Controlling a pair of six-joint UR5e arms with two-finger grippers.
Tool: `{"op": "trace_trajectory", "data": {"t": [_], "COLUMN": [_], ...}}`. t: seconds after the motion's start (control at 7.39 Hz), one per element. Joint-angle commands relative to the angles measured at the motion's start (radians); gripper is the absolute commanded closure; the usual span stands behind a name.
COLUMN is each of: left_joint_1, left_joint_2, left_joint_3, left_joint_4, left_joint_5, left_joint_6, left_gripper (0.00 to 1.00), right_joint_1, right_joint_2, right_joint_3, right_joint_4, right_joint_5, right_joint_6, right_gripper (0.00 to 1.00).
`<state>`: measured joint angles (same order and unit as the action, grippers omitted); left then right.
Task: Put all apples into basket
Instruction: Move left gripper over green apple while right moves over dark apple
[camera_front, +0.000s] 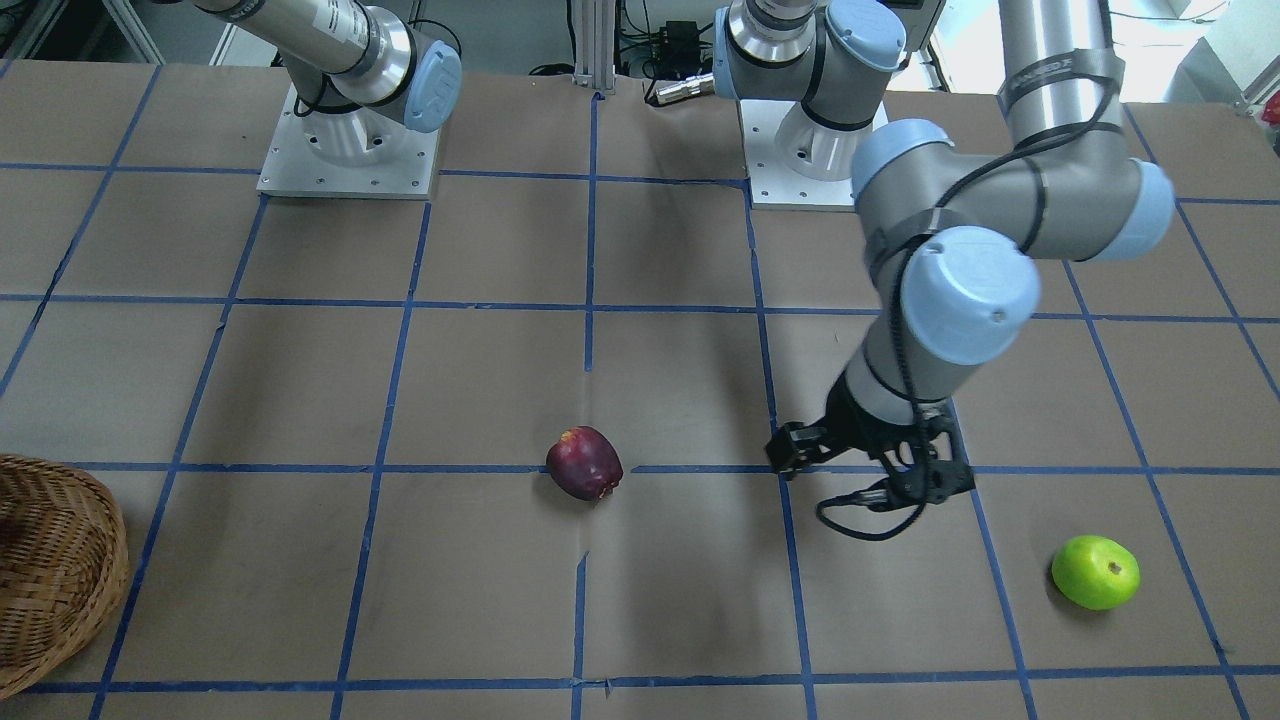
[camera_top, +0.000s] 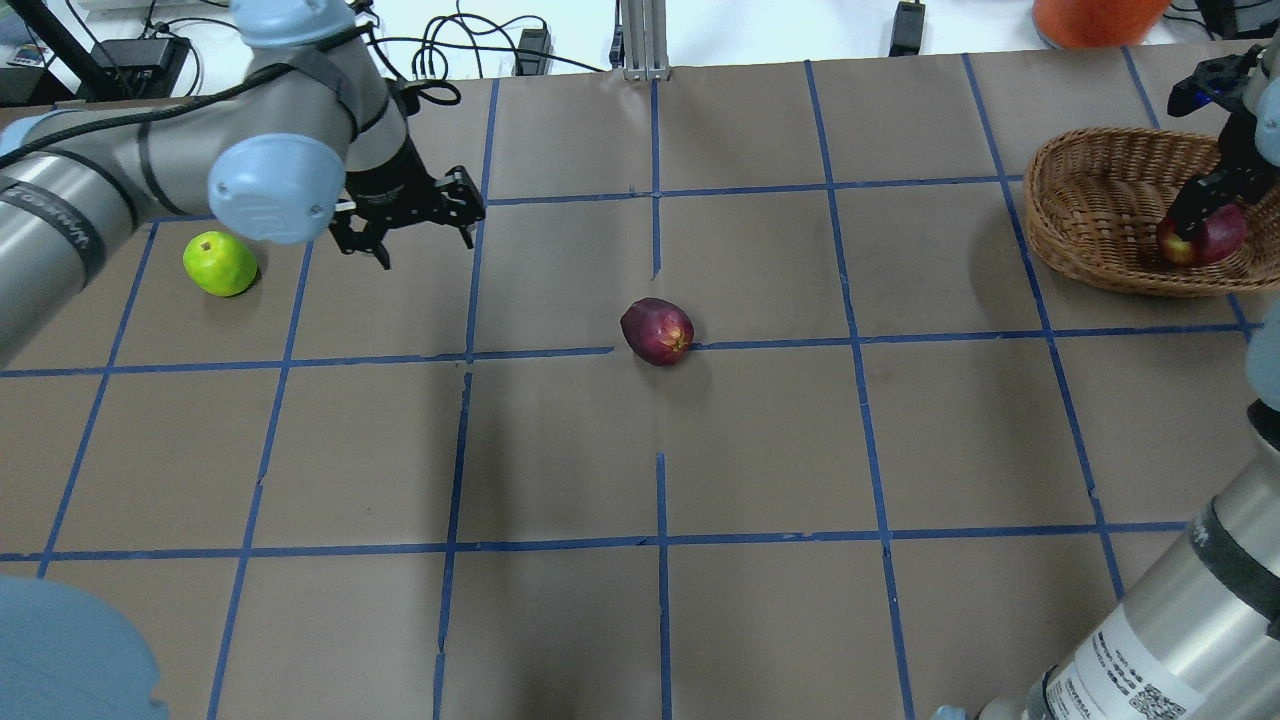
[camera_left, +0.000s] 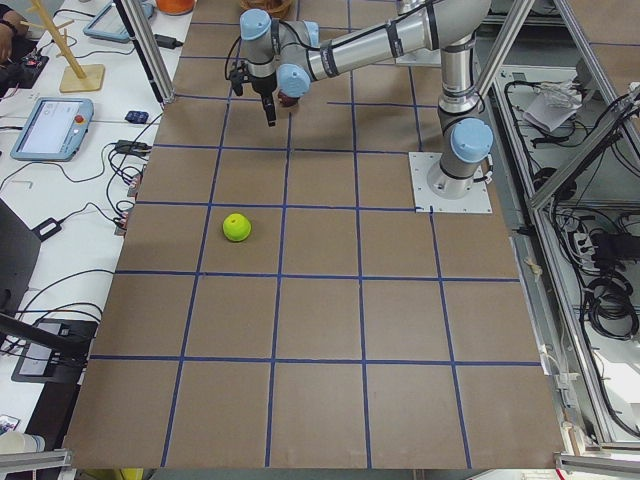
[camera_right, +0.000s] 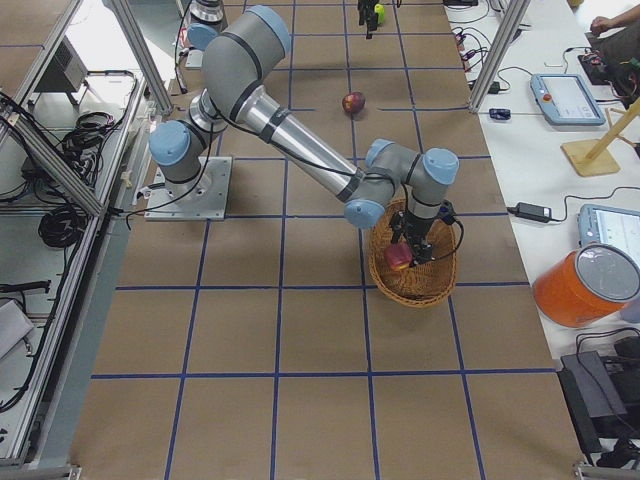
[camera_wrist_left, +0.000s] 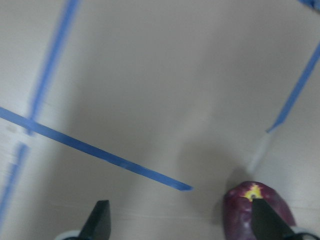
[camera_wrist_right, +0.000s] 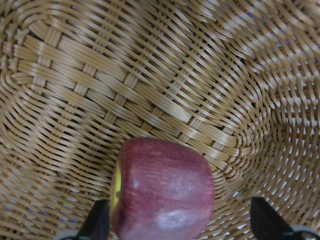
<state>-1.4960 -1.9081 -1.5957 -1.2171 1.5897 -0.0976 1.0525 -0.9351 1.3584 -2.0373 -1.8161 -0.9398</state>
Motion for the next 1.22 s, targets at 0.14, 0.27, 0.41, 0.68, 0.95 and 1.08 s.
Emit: {"op": "trace_trajectory", "data": {"t": [0.14,0.27,0.41,0.68,0.95,1.08], "left_joint_1": [0.303,0.351,0.382,0.384,0.385,0.385], "left_joint_2": [-0.053,-0.102,-0.149,-0.230,-0.278,-0.292], "left_joint_3": [0.025,0.034,0.069,0.109,0.129,0.135], "left_joint_4": [0.060,0.159,0.178,0.179,0.218,0.220], "left_joint_5": [0.018,0.013,0.012,-0.001,0.010,0.010], "left_joint_6": [0.644,0.762,0.794,0.805,0.811,0.811], "left_gripper": [0.00,0.00,0.00,0.00,0.00,0.00], "right_joint_1": [0.119,0.224,0.344,0.609,0.829,0.846], "right_joint_2": [-0.068,-0.121,-0.160,-0.194,-0.165,-0.134], "right_joint_3": [-0.045,-0.047,-0.045,-0.033,-0.022,0.013], "right_joint_4": [0.148,0.210,0.283,0.292,0.267,0.217], "right_joint_5": [0.001,0.114,0.180,0.201,0.198,0.198], "right_joint_6": [0.263,0.474,0.628,0.661,0.652,0.644], "right_gripper": [0.00,0.00,0.00,0.00,0.00,0.00]}}
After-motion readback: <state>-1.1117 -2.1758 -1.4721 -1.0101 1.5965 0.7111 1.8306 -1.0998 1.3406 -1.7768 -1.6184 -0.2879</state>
